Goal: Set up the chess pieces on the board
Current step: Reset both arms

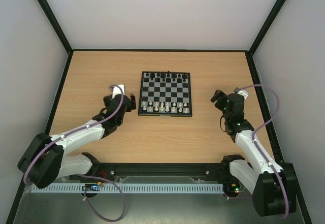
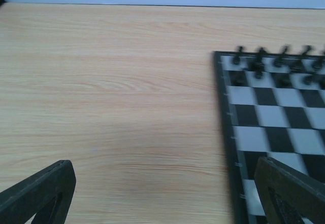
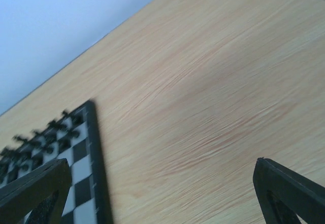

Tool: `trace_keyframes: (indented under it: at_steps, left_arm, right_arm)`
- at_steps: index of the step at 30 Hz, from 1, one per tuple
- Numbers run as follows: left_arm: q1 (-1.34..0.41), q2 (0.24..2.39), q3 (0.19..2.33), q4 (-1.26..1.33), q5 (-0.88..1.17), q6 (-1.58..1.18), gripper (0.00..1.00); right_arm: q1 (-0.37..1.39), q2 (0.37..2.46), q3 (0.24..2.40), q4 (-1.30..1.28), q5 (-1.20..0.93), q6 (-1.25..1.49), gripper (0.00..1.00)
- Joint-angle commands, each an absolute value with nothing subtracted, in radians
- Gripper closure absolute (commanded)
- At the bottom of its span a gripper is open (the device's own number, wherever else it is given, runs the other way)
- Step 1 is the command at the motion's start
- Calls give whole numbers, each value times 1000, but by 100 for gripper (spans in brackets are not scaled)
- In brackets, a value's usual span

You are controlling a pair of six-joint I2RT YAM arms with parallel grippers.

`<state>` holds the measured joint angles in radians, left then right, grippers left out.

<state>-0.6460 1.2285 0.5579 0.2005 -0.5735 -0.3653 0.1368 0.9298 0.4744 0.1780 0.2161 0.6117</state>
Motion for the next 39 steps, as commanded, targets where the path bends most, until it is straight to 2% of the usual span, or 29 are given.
trace_keyframes:
  at_steps: [1,5,9,12,16,20,30,39]
  left_arm:
    - [-558,1139,438,416,-577,-238,1]
    - [-453,1088,374,460,-572,-154,1]
    - [-322,1049,329,516,-532,-110,1]
    - [-261,1069,305,590,-524,-80,1]
    - [-174,1144,296,667,-417,-128,1]
    - [-114,1229,273,779,-329,-152,0]
    - [-10,1391,326,900,-184,-184,1]
    - [-3,1454,384,890,-241,-151,0]
  right_arm:
    - [95,885,403,361,398,595,1]
    - [93,930,396,460,506,506,1]
    - [93,1079,407,587,578,484,1]
    - [93,1170,387,672,636,454,1]
    - [93,1248,351,764,660,434,1]
    - [93,1265,332,855,639,402,1]
    - [92,1288,361,833,618,402,1]
    - [92,1259,231,897,653,403,1]
